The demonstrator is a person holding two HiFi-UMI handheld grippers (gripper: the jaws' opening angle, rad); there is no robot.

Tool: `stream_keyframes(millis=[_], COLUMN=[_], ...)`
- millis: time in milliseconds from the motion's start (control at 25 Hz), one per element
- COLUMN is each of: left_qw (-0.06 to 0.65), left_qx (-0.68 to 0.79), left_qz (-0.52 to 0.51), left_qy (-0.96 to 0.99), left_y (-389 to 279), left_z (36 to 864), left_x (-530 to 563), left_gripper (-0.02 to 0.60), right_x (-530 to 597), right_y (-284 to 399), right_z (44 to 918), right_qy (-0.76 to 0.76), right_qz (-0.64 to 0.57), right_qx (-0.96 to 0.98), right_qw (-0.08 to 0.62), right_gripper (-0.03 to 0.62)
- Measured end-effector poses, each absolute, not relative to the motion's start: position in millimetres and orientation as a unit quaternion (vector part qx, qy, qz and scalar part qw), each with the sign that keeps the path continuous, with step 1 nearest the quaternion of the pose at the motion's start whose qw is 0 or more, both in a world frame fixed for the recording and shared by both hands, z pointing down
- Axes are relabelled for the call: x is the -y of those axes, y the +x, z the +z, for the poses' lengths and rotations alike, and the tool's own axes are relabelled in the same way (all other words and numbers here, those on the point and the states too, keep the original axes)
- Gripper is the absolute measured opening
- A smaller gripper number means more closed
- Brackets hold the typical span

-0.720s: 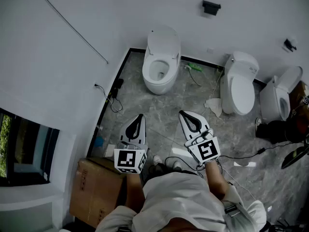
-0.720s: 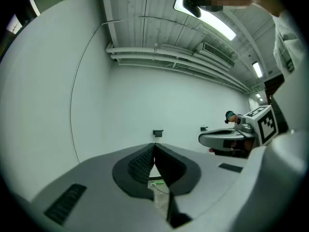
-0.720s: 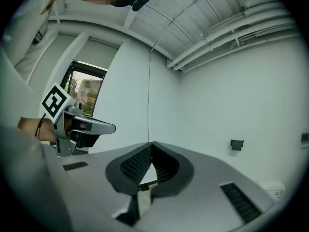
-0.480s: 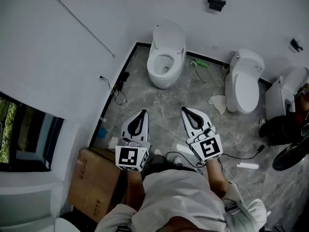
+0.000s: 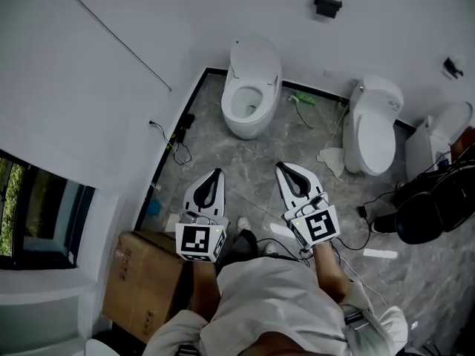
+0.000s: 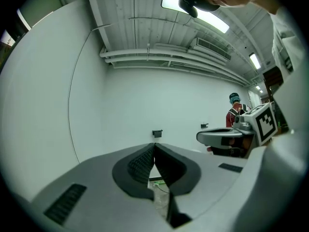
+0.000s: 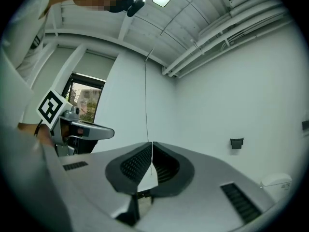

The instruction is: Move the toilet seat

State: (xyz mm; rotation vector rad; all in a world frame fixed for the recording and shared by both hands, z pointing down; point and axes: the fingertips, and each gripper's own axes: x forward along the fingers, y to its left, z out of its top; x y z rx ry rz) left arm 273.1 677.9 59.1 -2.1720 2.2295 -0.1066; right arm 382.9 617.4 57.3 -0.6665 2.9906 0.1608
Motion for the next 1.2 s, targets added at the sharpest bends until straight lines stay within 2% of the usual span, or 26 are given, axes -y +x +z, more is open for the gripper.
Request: stream_keyframes(millis=[320, 680, 1200], left_qw=[0.009, 0.003, -0.002], left_qx=[-0.707, -0.696, -0.692], left_qz=[-0.025, -0.007, -0.010], left_qy=[-0.706, -0.718, -0.722], left_y=[212.8, 137.3, 104.2], left_z=[67.7, 65.0, 70.5], left_x=[-633.0, -596.0, -529.8], left_gripper=[0.021, 0.021, 0.021], right_x=[-574.0, -547.4, -482.3], right_y=[318.3, 245.5, 206.9], right_z=[71.3, 66.9, 75.7], right_qy=[-0.232, -0.240, -0.246], right_qz=[0.064, 0.079, 0.070], right_qx=[-0.971, -0.967, -0.967], right_qw=[0.004, -0.001, -0.010], right_gripper=[0.021, 0.021, 0.021])
